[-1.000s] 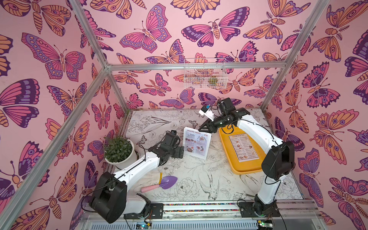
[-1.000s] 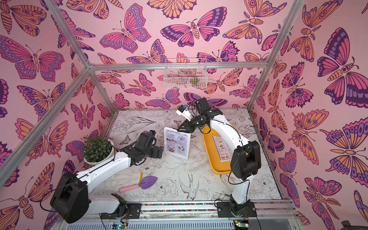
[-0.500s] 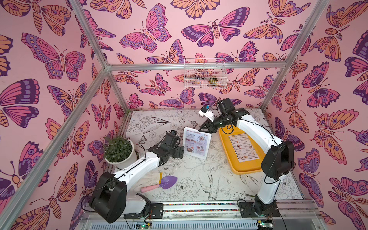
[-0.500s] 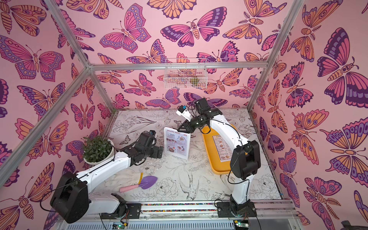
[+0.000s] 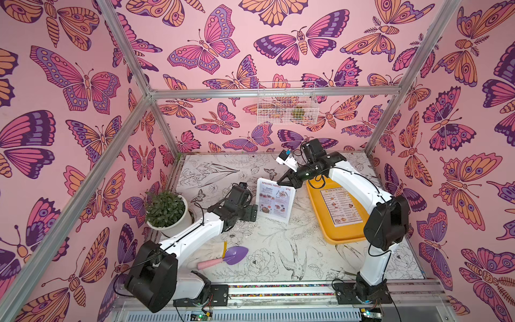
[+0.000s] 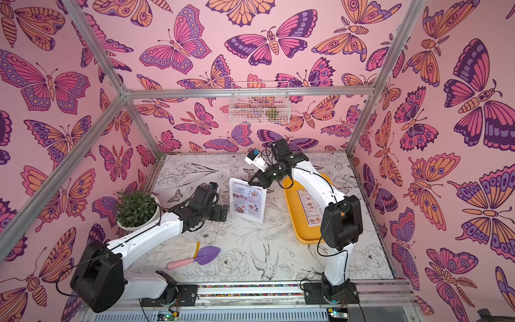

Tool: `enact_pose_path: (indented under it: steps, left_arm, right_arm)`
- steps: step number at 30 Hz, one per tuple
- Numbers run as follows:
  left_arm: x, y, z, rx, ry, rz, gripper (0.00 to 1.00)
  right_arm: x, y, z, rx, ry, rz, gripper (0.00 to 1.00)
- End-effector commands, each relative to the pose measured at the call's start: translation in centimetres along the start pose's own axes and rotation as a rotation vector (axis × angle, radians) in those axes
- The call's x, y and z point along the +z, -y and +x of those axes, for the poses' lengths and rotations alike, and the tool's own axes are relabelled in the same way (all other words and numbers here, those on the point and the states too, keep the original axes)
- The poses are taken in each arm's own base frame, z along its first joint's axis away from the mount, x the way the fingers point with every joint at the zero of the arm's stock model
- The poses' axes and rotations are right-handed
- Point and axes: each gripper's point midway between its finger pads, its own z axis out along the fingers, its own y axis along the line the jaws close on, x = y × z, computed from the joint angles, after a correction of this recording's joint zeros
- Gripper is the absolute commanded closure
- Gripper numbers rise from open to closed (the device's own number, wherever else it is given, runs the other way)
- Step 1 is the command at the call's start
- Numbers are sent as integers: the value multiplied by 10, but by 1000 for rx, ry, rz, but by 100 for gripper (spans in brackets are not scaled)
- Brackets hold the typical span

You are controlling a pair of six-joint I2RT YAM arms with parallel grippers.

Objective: Replace the menus in the menu holders
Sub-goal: Take out the menu from the menu holder.

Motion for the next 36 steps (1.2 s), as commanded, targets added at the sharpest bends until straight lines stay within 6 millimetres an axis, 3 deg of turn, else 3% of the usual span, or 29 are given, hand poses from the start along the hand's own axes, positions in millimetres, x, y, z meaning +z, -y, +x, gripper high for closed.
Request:
enact_pose_path:
  steps: [1, 11, 21, 25, 36]
  left_arm:
    - [-1, 1, -2, -3, 10, -5, 3]
    - [-2, 1, -3, -5, 13, -2, 3]
    - [-2, 2, -2, -5, 12, -1, 3]
    - [-2, 2, -4, -5, 13, -1, 3]
    - [-3, 3, -5, -3, 17, -2, 3]
  right_arm:
    - [-4, -8, -12, -18, 27, -20, 93]
    - [-14, -13, -22, -24, 62, -23, 97]
    - [-17, -14, -24, -24, 74, -27, 96]
    - [-16, -13, -23, -19, 72, -27, 90]
    - [-19, -11, -25, -18, 80, -18, 99]
